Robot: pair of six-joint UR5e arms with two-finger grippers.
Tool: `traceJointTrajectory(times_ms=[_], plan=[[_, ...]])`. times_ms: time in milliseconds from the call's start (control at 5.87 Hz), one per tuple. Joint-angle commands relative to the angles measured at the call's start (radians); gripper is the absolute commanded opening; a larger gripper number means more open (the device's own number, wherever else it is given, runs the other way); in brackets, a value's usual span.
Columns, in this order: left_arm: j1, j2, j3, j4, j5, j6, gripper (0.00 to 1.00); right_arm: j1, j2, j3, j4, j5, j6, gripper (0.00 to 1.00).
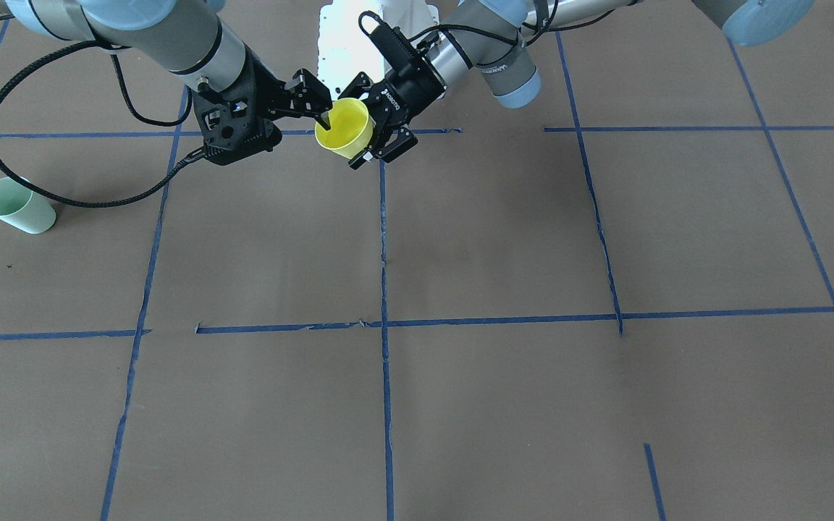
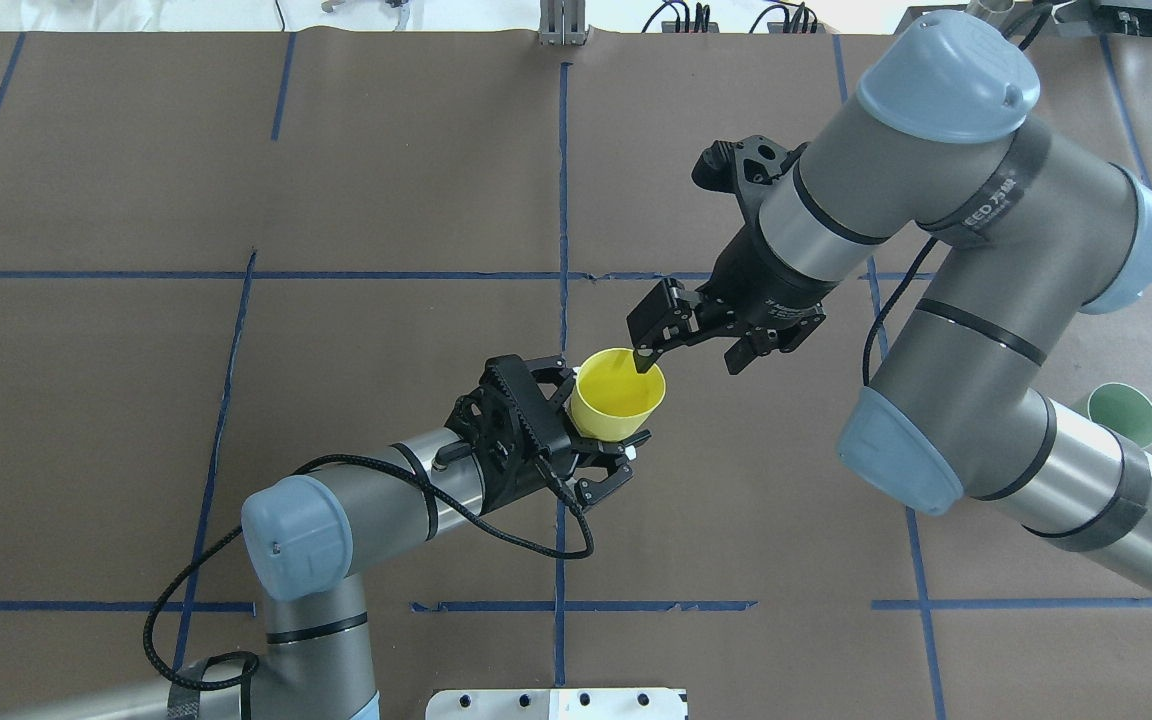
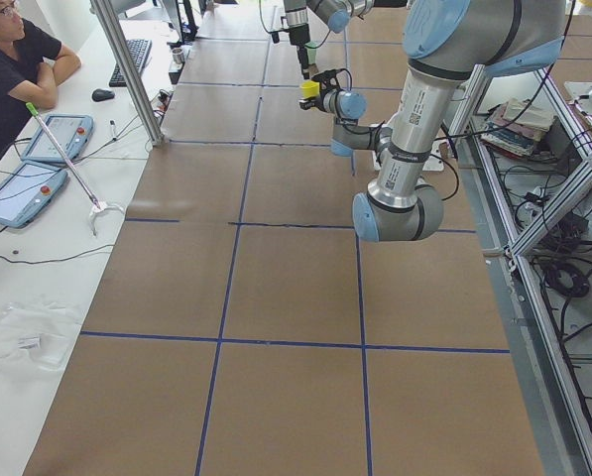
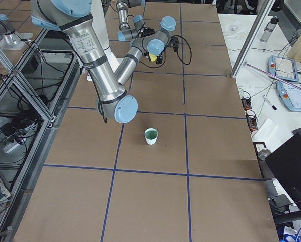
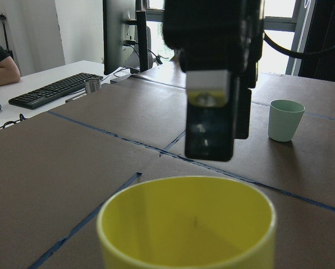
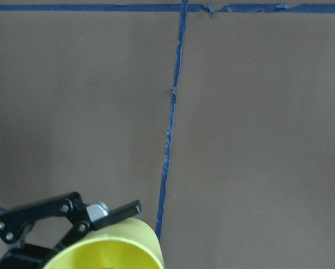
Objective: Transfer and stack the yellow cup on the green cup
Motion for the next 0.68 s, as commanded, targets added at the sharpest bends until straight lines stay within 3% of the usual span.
traceJointTrajectory(times_ms=[0,511], plan=[[0.018,-0.002,-0.004,-0.001,0.028,0.0,0.35,-0.007,0.016,-0.02,0.004,-0.003,0.033,0.99],[0.018,-0.003,0.001,-0.001,0.03,0.0,0.35,-0.026,0.01,-0.003,0.006,-0.004,0.033,0.99]])
